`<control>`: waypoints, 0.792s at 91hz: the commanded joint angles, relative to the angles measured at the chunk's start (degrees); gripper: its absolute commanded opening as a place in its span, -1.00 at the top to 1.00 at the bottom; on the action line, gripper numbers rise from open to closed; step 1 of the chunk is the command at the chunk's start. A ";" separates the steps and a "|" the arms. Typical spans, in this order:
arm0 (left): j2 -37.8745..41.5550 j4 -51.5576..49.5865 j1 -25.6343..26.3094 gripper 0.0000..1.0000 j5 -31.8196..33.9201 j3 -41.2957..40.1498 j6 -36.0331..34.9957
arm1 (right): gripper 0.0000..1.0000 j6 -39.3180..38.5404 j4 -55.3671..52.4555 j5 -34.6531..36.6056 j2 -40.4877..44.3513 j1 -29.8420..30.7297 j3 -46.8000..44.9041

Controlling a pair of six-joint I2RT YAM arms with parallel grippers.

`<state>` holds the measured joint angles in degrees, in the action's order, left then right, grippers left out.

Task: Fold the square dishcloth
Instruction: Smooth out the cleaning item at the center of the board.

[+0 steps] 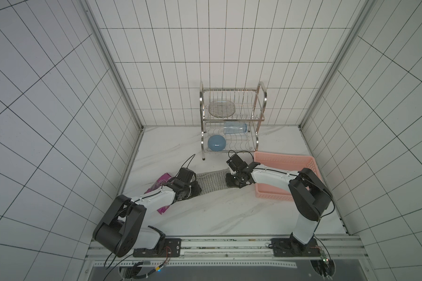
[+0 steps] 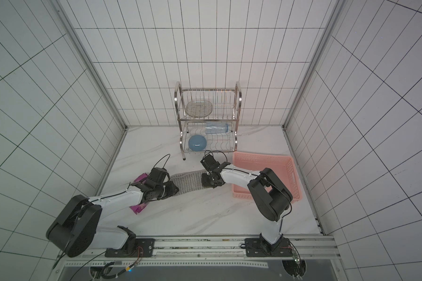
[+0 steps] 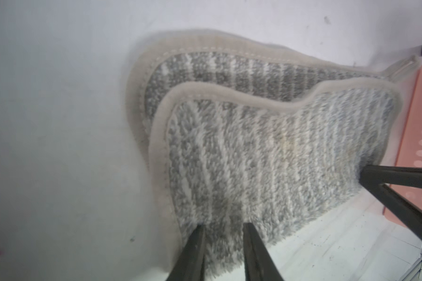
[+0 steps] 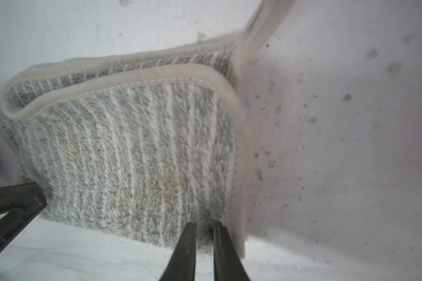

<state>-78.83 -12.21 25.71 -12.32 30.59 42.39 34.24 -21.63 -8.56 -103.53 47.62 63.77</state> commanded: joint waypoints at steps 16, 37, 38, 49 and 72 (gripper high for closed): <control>-2.49 1.89 -1.57 0.43 -0.79 -0.85 -0.97 | 0.65 -0.36 -1.45 0.34 0.24 0.28 -0.38; -0.64 1.46 -1.61 0.44 -1.30 -0.91 -1.06 | 0.65 -1.21 -2.81 -0.61 3.54 4.22 3.20; -0.59 1.39 -1.58 0.43 -1.30 -0.89 -1.07 | 0.66 -1.16 -2.81 -0.73 3.48 4.45 3.51; -0.72 1.18 -1.62 0.43 -1.35 -0.76 -1.16 | 0.65 -0.73 -1.98 -2.61 2.08 6.03 5.76; -0.66 0.52 -1.59 0.44 -0.87 -0.38 -1.26 | 0.66 -0.11 -1.44 -6.74 -3.94 6.69 10.78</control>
<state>-79.77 -10.04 24.32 -13.78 30.50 42.00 33.91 -22.76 -12.95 -104.29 54.02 72.66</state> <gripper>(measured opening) 0.283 0.171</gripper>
